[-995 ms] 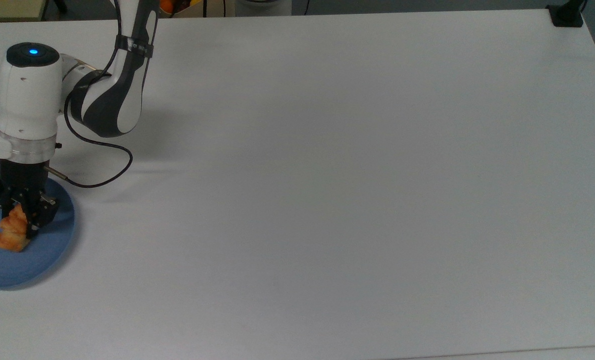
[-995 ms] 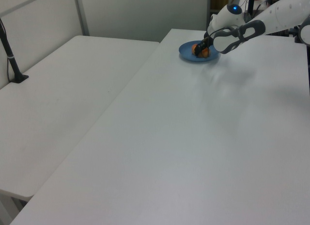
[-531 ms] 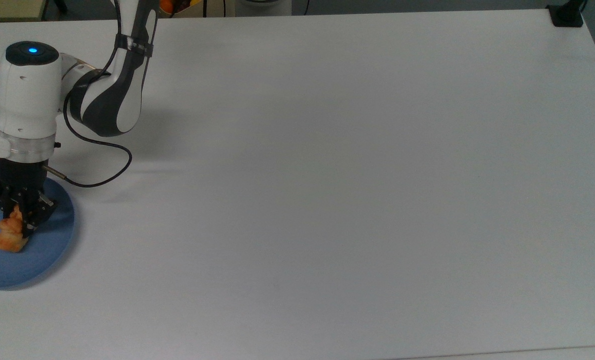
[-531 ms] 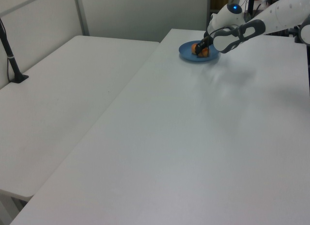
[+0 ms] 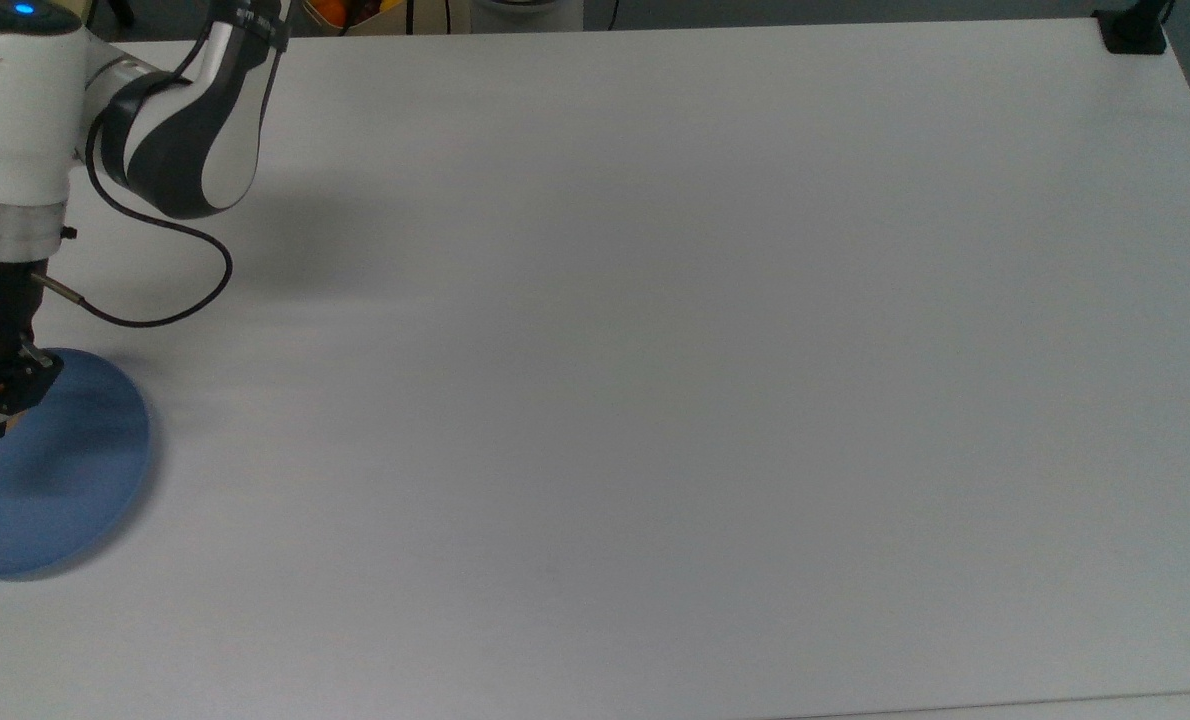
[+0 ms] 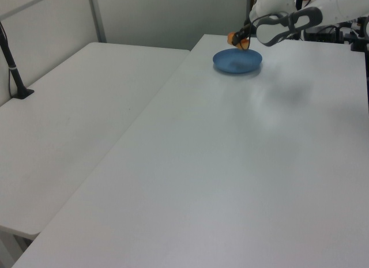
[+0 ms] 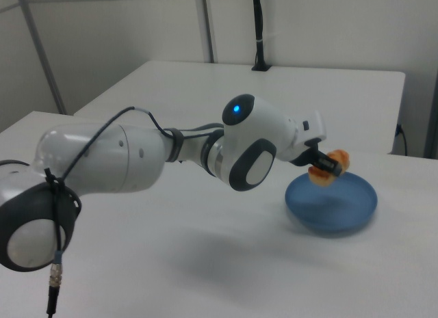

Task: Put the bread on the table
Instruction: 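Lift the bread roll up off the blue plate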

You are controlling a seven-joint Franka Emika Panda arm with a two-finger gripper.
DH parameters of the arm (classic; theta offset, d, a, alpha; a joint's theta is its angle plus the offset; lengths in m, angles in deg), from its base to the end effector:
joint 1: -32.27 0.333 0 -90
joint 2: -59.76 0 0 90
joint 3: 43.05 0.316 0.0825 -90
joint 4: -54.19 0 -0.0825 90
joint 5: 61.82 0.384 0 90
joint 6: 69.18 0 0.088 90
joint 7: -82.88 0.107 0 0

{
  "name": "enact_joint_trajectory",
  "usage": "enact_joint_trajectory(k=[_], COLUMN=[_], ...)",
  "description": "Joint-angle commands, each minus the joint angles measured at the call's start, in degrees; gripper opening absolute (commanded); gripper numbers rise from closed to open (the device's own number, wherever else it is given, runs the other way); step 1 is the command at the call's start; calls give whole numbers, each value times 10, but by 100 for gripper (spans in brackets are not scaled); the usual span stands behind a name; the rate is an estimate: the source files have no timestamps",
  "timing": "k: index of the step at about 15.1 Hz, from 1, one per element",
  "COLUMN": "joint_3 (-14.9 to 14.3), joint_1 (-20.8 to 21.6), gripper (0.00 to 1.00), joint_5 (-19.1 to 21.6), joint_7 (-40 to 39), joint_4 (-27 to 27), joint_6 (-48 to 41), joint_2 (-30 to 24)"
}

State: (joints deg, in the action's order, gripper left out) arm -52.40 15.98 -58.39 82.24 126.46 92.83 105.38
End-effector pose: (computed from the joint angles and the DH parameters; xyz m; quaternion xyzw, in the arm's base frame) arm 0.7370 -0.3083 0.3781 0.9072 -0.1790 0.3642 0.1110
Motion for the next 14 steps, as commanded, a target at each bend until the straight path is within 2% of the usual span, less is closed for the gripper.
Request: enact_joint_trajectory(k=[1,4,8,11,14], joint_3=[8,8,10,42,94], joint_1=[18,36,81,98,98], gripper=[42,43,44,45,45], joint_5=[3,3,-3,-5,-5], joint_7=[6,4,-2,-20,-24], joint_4=[97,111,162,209,246], joint_6=[-54,-157,-276,-359,-441], joint_2=[-102,-158,-240,-309,-376])
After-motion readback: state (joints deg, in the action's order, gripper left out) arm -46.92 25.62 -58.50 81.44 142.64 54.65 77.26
